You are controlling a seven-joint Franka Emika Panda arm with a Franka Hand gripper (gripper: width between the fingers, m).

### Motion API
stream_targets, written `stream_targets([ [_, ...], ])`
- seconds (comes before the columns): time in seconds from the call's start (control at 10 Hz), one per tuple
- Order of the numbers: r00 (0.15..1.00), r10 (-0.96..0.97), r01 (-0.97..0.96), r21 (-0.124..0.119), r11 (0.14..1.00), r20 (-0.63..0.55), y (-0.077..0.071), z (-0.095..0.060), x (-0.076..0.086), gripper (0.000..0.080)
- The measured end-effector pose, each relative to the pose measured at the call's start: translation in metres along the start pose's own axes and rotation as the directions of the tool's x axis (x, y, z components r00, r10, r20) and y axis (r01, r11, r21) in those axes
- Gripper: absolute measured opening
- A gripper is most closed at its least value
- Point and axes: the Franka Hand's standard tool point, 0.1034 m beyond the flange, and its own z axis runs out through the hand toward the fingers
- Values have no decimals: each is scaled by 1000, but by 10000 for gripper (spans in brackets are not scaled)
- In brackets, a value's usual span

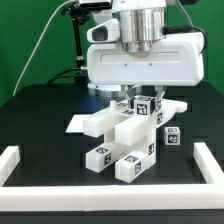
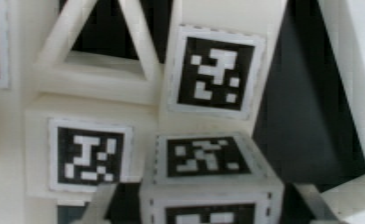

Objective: Assemble chair

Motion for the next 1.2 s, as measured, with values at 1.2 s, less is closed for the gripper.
stream_targets([
  [1.2, 966, 259, -258, 19, 966, -9, 10, 0, 54, 282],
])
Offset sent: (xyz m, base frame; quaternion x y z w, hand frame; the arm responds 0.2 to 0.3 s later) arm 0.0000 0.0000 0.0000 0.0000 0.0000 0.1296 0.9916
